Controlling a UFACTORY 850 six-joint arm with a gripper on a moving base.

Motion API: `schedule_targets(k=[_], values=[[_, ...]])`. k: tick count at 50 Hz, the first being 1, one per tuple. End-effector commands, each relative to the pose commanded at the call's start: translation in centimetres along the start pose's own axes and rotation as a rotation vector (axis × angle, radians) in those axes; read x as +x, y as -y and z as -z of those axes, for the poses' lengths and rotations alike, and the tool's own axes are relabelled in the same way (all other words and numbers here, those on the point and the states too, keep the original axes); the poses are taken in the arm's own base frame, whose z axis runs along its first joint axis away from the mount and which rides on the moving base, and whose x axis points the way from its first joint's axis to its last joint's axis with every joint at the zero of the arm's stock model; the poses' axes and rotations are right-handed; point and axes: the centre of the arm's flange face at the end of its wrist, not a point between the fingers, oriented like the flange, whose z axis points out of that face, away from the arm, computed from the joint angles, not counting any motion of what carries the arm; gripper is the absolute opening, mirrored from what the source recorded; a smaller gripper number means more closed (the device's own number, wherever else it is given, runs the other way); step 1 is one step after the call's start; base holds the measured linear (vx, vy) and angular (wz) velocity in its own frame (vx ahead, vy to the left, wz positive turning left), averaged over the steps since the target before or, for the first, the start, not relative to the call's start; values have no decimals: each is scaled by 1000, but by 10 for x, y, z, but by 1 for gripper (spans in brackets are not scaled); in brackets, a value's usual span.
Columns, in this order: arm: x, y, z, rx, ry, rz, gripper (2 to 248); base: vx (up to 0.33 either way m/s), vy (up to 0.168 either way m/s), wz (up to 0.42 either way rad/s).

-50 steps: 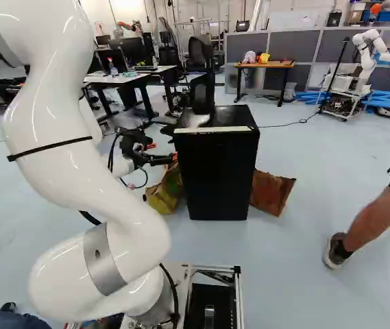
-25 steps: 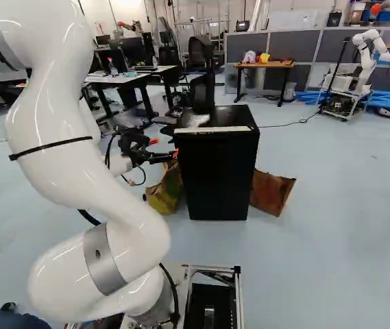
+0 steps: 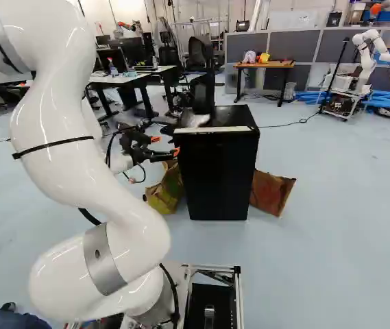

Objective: Grab a drink from the fridge

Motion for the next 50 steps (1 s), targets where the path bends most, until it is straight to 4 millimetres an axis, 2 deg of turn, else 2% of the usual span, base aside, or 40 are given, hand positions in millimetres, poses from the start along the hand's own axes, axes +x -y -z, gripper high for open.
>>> schedule_targets(k=[50], values=[[0,11,-12,-12,-8,-19,247,0,0,0]])
